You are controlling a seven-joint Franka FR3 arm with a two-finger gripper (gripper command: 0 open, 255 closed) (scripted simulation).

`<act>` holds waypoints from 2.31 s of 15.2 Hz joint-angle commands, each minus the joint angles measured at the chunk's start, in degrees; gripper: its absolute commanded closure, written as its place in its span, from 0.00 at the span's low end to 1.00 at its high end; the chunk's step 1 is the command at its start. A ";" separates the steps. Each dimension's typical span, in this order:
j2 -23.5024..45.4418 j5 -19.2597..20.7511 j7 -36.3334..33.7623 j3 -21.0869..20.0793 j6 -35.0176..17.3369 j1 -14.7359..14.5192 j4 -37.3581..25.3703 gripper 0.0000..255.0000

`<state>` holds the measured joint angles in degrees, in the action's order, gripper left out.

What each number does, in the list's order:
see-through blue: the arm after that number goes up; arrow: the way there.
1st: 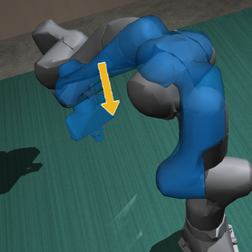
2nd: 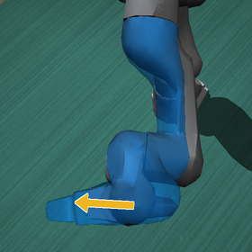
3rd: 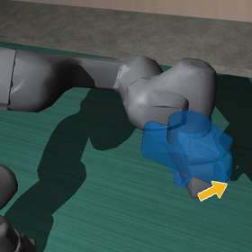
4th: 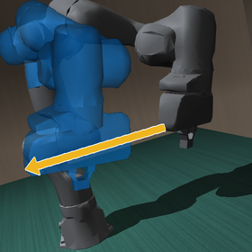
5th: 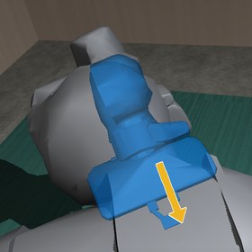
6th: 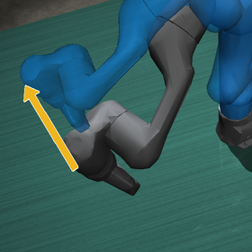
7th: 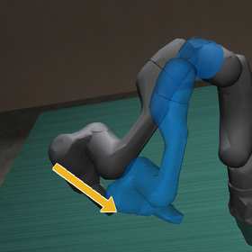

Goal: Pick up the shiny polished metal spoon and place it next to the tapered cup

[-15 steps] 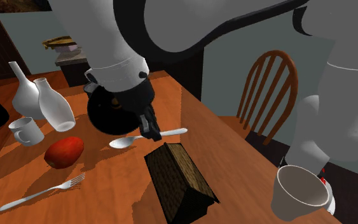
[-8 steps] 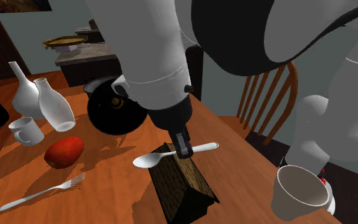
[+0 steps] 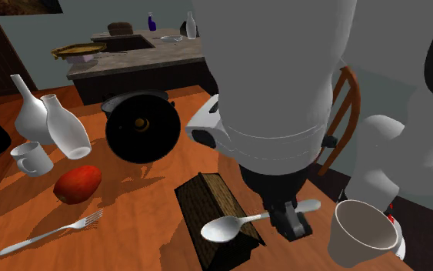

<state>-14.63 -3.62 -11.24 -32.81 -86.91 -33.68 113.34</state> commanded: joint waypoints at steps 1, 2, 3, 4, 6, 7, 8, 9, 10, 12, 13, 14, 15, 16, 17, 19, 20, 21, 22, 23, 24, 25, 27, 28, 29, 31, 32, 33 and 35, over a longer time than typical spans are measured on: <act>-2.31 -1.87 -1.64 -0.94 0.39 -1.22 1.62 1.00; -3.27 -2.74 -2.52 -1.47 0.58 -1.84 2.24 1.00; -4.17 -3.62 -3.43 -2.02 0.78 -2.47 2.79 1.00; -5.03 -4.49 -4.37 -2.59 0.99 -3.10 3.28 1.00; -6.58 -6.22 -6.35 -3.80 1.42 -4.36 4.06 1.00; -7.27 -7.08 -7.38 -4.45 1.63 -4.99 4.36 1.00; -7.91 -7.93 -8.45 -5.11 1.85 -5.61 4.59 1.00; -8.49 -8.77 -9.55 -5.81 2.06 -6.21 4.76 1.00; -9.01 -9.60 -10.67 -6.53 2.26 -6.81 4.87 1.00; -9.87 -11.22 -13.01 -8.07 2.63 -7.94 4.90 1.00; -10.22 -12.01 -14.23 -8.89 2.80 -8.47 4.82 1.00; -10.50 -12.78 -15.47 -9.74 2.96 -8.98 4.69 1.00; -10.71 -13.53 -16.75 -10.62 3.09 -9.48 4.49 1.00; -10.85 -14.25 -18.06 -11.53 3.21 -9.95 4.24 1.00; -10.94 -15.41 -20.32 -13.14 3.35 -10.68 3.68 1.00; -11.02 -15.62 -20.18 -13.48 1.86 -10.77 5.21 1.00; -11.04 -15.72 -20.12 -13.67 1.11 -10.80 5.96 1.00; -11.04 -15.82 -20.07 -13.86 0.36 -10.84 6.69 1.00; -11.03 -15.91 -20.02 -14.06 -0.39 -10.86 7.42 1.00; -10.99 -16.00 -19.97 -14.27 -1.15 -10.89 8.13 1.00; -10.95 -16.09 -19.94 -14.49 -1.91 -10.90 8.84 1.00; -10.88 -16.18 -19.90 -14.72 -2.68 -10.92 9.53 1.00; -10.71 -16.34 -19.86 -15.20 -4.22 -10.93 10.88 1.00; -10.59 -16.41 -19.84 -15.45 -5.00 -10.92 11.54 1.00; -10.46 -16.48 -19.84 -15.71 -5.78 -10.92 12.19 1.00; -10.15 -16.60 -19.84 -16.26 -7.35 -10.88 13.45 1.00; -9.97 -16.65 -19.85 -16.55 -8.15 -10.85 14.06 1.00; -9.77 -16.70 -19.87 -16.84 -8.95 -10.81 14.67 1.00; -9.32 -16.77 -19.93 -17.45 -10.57 -10.72 15.84 1.00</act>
<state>-23.89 -20.25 -31.30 -50.14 -96.72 -44.34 128.40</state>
